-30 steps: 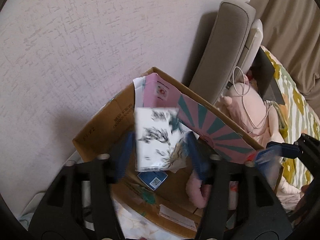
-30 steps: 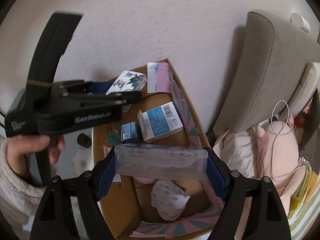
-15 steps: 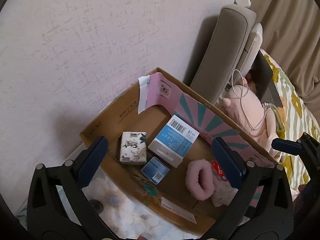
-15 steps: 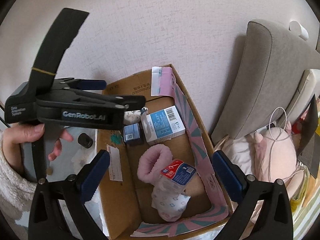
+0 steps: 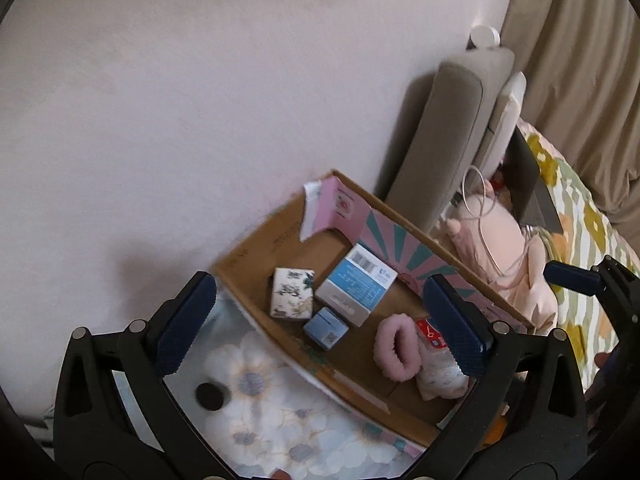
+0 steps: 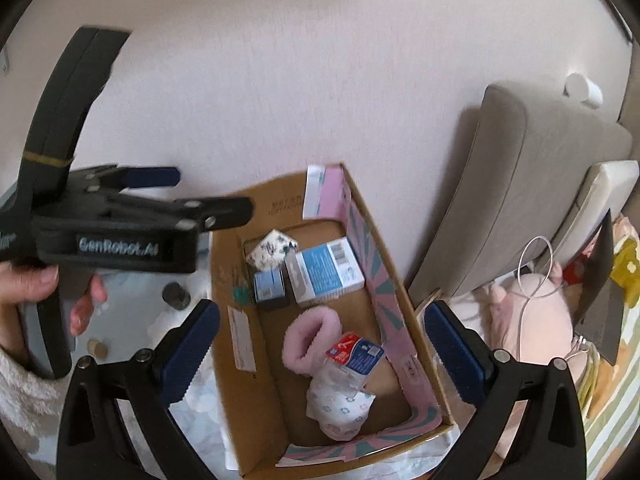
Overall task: Organize objects
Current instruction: 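Withdraw both tools from the cardboard box back over the tray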
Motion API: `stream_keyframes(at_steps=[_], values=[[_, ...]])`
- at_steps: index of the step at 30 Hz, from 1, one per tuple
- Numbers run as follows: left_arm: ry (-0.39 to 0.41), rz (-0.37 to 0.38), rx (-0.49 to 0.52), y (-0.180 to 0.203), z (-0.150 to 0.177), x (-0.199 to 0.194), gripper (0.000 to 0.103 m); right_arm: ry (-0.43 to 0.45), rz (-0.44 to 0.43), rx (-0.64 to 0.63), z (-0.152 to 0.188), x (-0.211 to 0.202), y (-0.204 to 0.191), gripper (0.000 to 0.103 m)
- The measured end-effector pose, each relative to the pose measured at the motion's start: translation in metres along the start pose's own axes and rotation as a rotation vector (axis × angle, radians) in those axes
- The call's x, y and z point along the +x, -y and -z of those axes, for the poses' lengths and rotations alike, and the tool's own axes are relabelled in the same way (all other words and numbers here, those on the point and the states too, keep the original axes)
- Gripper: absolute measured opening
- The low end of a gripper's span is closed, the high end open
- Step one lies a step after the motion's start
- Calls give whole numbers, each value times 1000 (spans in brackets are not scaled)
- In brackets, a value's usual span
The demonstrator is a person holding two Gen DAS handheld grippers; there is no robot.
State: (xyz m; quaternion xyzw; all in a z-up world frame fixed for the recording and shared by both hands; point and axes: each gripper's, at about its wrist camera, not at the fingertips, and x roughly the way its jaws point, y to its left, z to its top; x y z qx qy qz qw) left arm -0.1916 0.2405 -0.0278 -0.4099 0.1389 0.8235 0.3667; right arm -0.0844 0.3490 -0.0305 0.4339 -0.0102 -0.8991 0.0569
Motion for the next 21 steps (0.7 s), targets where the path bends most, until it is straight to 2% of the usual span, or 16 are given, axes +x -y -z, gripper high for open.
stream_keyframes(at_steps=[5, 11, 16, 21], values=[[114, -58, -4, -5, 6, -55, 103, 56, -15, -10, -12, -23, -10, 102], [194, -116, -73, -27, 23, -115, 103, 124, -1, -81, -30, -48, -42, 102], [283, -219, -147, -56, 48, -172, 103, 146, -70, -129, -40, -57, -73, 102], [325, -293, -234, -86, 76, -214, 103, 171, -136, -179, -47, -62, -107, 102]])
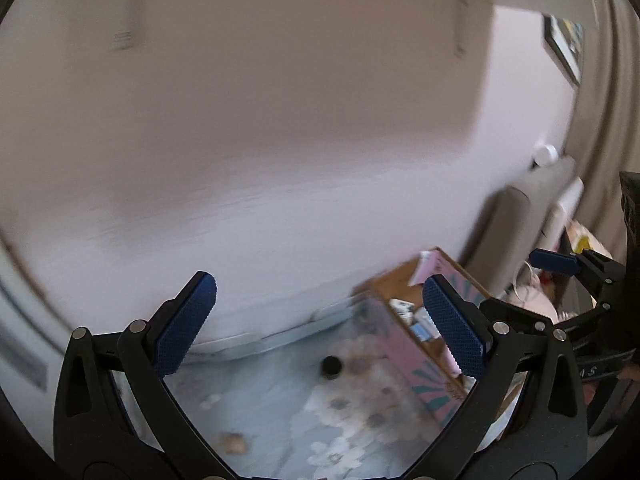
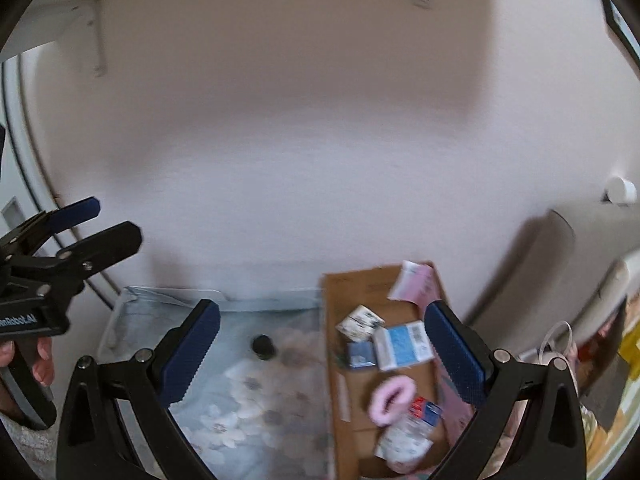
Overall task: Organize objects
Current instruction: 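Withdraw both tools from the cardboard box back over the tray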
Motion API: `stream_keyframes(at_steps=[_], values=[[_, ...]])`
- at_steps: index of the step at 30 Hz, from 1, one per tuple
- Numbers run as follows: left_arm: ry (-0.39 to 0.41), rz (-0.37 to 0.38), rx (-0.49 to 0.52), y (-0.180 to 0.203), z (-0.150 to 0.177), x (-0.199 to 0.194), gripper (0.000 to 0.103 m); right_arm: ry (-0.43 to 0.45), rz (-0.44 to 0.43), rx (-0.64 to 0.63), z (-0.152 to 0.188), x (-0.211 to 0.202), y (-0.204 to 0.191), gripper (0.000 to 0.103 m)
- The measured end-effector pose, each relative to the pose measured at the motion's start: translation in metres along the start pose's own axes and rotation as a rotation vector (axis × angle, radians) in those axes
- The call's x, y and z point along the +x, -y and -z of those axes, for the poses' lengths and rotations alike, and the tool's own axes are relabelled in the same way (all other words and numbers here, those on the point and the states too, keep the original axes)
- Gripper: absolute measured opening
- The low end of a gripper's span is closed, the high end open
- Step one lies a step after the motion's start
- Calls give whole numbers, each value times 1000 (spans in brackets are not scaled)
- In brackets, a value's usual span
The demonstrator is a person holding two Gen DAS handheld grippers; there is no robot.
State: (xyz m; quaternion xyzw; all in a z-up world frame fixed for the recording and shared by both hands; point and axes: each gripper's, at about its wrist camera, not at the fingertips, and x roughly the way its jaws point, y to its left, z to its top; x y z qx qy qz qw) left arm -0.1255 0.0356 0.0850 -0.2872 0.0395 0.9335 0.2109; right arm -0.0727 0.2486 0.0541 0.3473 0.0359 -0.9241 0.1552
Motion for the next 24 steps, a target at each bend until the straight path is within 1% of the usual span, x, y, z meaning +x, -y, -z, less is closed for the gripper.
stream_keyframes(at_steps=[5, 8, 14, 18, 21, 22, 24], values=[[18, -87, -57, -35, 16, -32, 103, 31, -63, -40, -9, -1, -34, 102], [22, -137, -88, -52, 29, -48, 103, 53, -77, -66, -9, -2, -52, 102], [21, -232, -160, -84, 61, -73, 103, 69, -119, -75, -2, -3, -73, 102], [11, -240, -224, -105, 75, -83, 103, 61, -139, -85, 7, 2, -79, 102], [14, -243, -230, -111, 77, -84, 103, 57, -147, -92, 7, 2, -83, 102], [13, -241, -230, -111, 76, -83, 103, 59, -147, -95, 7, 1, -84, 102], [10, -210, -236, -112, 76, -82, 103, 60, -142, -100, 6, 0, -85, 102]])
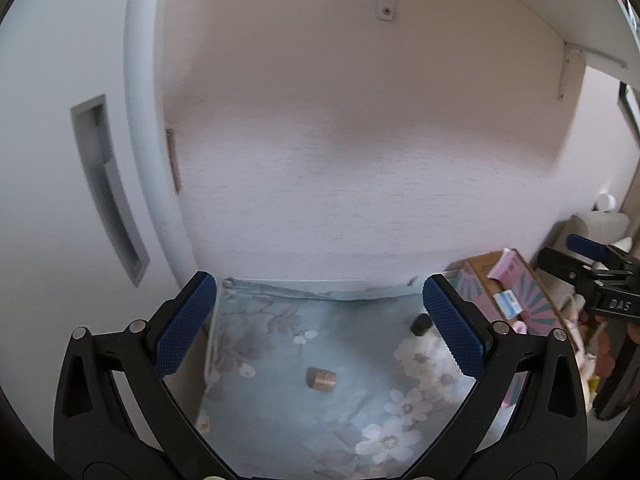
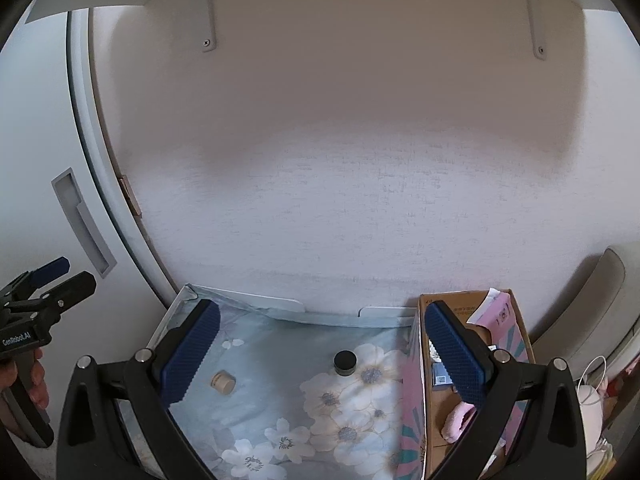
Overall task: Organize objects
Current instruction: 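Withdraw both tools from the cardboard box back over the tray, then lower the left tool and grasp the cream MARUBI jar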
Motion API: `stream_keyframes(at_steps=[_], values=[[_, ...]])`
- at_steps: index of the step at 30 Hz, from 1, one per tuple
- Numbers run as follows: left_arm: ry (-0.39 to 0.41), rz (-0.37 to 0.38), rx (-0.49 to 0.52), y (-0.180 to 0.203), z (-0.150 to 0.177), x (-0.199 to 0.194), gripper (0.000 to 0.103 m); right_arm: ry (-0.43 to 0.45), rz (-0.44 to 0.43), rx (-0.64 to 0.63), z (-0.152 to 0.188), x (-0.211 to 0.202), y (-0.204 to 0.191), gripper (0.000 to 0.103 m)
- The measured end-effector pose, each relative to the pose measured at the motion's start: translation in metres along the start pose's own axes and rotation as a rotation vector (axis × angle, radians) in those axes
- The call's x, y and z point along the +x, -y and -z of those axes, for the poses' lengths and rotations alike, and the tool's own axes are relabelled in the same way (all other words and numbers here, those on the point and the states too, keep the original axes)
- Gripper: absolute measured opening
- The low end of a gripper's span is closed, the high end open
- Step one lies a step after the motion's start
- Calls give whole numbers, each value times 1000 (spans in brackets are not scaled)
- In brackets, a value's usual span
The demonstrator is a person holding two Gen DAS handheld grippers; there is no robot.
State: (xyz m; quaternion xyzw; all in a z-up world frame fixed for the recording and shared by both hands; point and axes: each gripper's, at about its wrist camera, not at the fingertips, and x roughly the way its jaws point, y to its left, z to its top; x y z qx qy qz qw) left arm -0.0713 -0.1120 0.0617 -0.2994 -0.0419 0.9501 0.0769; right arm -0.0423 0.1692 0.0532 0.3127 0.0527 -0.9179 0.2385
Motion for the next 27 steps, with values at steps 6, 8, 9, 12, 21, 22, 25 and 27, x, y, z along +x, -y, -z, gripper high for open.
stream_keyframes(at_steps=[6, 8, 9, 12, 21, 22, 25, 27], values=[[-13, 0, 38, -10, 3, 2, 103, -12, 10, -6, 1, 2, -5, 102], [-32, 2, 52, -10, 7, 6, 103, -24, 9, 1, 2, 5, -5, 102], [-47, 9, 57, -9, 11, 11, 103, -29, 9, 4, 2, 6, -5, 102], [-111, 35, 63, -8, 29, 31, 103, -52, 8, 13, 5, 13, -6, 102], [-285, 73, 110, -8, 108, 110, 92, -130, 20, 45, 28, 41, -4, 102], [-297, 76, 116, -8, 115, 118, 91, -138, 22, 44, 30, 44, -4, 102], [-326, 81, 124, -8, 135, 146, 85, -162, 36, 31, 42, 55, -5, 102], [-342, 83, 119, -9, 146, 162, 79, -179, 46, 24, 50, 62, -6, 102]])
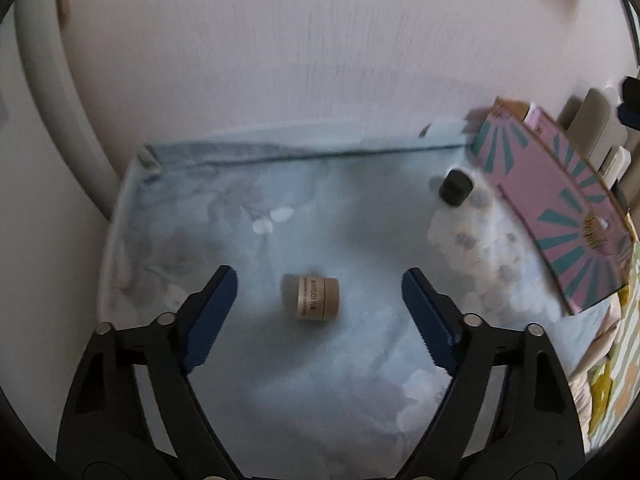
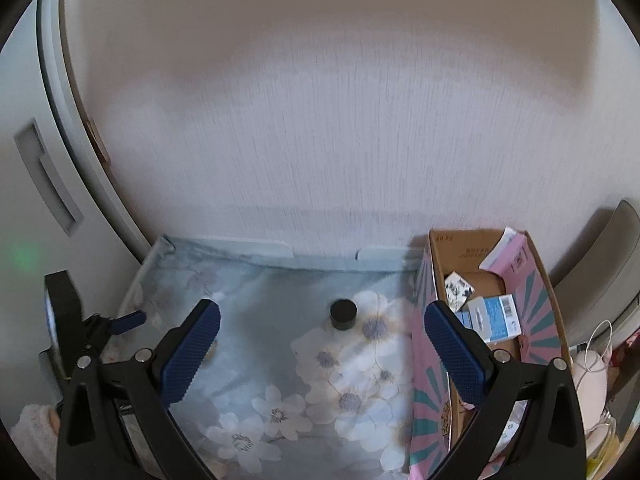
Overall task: Organize objects
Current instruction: 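Lower the left tool and grasp the cream MARUBI jar, then lift the cream jar with the left tool while the right tool moves toward the black cap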
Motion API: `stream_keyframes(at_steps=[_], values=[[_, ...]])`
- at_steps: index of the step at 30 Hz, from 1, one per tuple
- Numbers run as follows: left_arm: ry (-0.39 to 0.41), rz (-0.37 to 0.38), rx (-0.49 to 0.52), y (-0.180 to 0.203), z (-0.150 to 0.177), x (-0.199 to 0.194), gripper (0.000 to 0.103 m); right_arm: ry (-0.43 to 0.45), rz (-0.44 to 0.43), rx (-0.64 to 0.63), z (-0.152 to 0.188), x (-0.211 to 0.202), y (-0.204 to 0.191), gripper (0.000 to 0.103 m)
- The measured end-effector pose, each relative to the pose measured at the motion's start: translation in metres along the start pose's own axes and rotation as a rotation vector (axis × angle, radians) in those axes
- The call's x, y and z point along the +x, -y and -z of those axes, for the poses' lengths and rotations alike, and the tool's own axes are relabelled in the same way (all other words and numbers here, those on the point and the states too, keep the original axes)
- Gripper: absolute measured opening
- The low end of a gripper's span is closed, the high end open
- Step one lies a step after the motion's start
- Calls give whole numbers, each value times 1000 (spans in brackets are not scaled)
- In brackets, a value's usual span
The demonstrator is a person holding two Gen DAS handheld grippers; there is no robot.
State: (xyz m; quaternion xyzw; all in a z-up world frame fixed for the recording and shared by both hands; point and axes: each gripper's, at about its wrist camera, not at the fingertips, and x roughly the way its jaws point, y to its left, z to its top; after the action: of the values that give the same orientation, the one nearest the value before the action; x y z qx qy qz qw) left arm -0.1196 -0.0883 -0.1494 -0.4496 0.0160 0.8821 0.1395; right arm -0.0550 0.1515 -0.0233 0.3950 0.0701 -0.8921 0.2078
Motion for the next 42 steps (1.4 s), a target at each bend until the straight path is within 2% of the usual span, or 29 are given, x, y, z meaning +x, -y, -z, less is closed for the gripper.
stream_keyframes(at_steps=[10, 13, 17, 19, 26, 31, 42], values=[[-42, -17, -5, -2, 11, 52, 59, -57, 21, 0, 21, 26, 4, 102], [-56, -12, 0, -1, 15, 60, 49, -63, 24, 9, 22, 30, 6, 102], [-52, -13, 22, 3, 18, 64, 30, -69, 20, 4, 20, 32, 7, 102], [-47, -28, 37, 5, 18, 66, 27, -67, 18, -2, 19, 32, 7, 102], [-49, -25, 27, 4, 16, 64, 26, -57, 18, -10, 15, 31, 7, 102], [-26, -20, 11, 2, 5, 46, 26, -52, 13, -7, 12, 29, 8, 102], [111, -23, 1, 20, -41, -53, 26, -5, -11, 4, -5, 7, 8, 102]])
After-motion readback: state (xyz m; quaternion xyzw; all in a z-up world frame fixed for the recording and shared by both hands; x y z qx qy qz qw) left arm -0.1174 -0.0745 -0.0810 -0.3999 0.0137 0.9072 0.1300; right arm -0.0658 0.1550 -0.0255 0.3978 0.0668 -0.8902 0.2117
